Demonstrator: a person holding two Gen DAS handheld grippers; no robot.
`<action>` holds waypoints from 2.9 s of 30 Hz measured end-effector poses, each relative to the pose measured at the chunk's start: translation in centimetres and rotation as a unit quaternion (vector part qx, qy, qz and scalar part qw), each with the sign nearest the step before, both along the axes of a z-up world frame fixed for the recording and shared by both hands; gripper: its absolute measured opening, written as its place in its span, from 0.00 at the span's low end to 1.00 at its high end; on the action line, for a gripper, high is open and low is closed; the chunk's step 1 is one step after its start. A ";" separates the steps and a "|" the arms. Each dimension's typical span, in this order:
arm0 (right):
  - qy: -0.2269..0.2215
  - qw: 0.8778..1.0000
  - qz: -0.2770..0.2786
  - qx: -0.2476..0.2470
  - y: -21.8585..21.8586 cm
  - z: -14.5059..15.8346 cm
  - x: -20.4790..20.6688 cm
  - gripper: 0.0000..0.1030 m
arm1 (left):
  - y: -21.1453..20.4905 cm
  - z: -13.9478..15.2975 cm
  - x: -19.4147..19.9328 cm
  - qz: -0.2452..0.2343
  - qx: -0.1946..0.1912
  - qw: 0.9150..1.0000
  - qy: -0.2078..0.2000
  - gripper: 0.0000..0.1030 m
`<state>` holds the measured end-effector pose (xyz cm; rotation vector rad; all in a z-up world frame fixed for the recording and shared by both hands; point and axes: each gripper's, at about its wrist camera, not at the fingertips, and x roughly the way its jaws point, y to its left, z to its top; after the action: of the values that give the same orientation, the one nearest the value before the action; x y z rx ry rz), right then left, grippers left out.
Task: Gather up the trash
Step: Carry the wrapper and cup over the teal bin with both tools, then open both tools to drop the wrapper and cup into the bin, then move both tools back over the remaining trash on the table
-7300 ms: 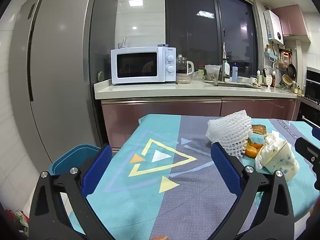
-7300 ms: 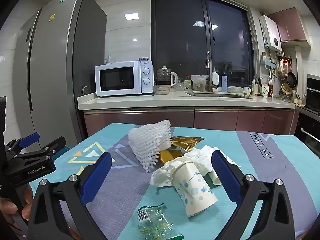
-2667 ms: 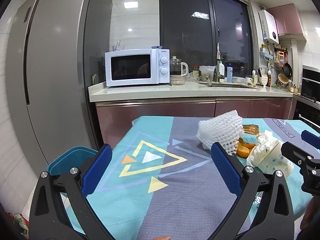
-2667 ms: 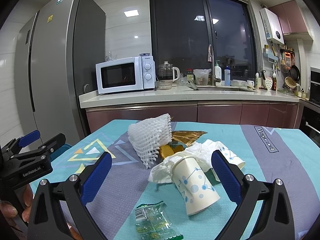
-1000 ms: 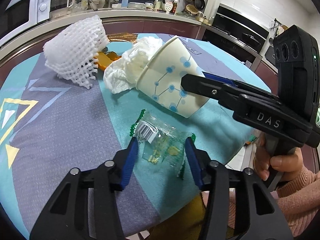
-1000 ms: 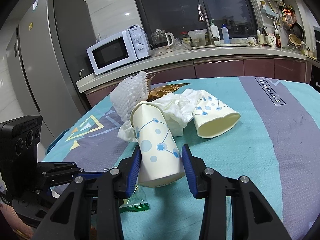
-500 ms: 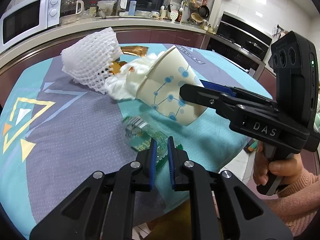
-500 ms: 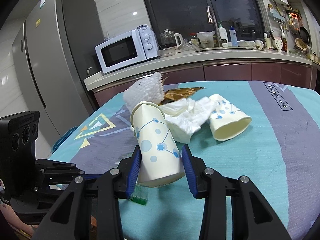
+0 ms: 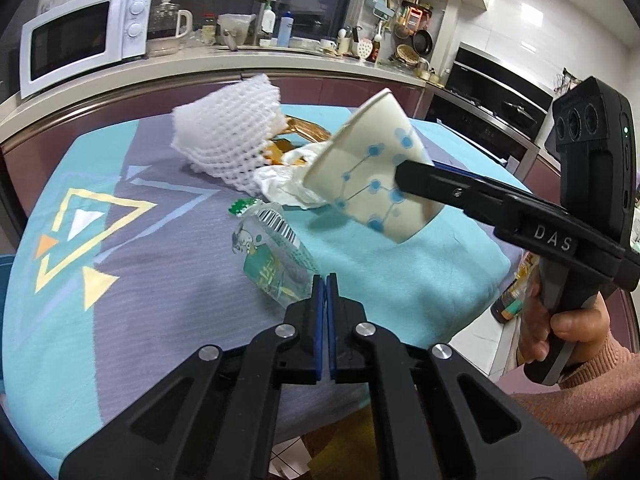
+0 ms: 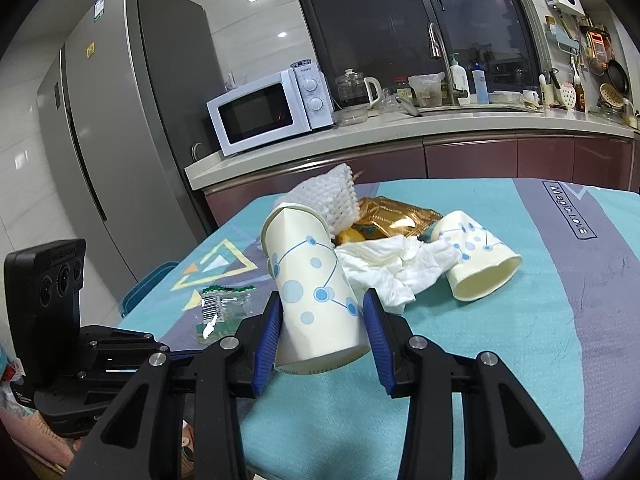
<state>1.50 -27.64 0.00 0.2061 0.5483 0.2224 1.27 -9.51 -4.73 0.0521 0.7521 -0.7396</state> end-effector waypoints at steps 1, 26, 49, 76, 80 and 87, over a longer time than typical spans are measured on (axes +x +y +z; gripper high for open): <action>-0.001 1.000 0.001 0.001 0.1 0.1 0.0 0.38 | 0.3 0.0 -0.1 0.002 0.000 1.000 -0.002 0.02; 0.002 0.965 0.262 0.016 19.7 2.6 11.3 0.38 | 24.4 3.7 5.0 0.281 0.037 0.958 -0.038 0.02; 0.195 0.929 0.314 -0.019 37.6 -4.7 23.5 0.39 | 34.0 -5.4 16.9 0.339 0.071 0.936 0.067 0.04; 0.069 0.962 0.263 0.013 21.6 1.5 16.3 0.48 | 25.0 1.8 11.3 0.273 0.008 0.961 -0.044 0.48; 0.037 0.975 0.218 0.002 16.2 2.5 13.7 0.48 | 21.0 2.8 10.6 0.230 -0.001 0.971 -0.059 0.51; 0.012 0.993 0.116 -0.009 8.0 2.5 11.3 0.48 | 13.3 2.6 10.2 0.163 -0.002 0.985 -0.056 0.53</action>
<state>12.76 -19.61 2.50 0.1270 0.5972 0.4416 11.42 3.79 -2.08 -0.0340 0.6321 -0.4217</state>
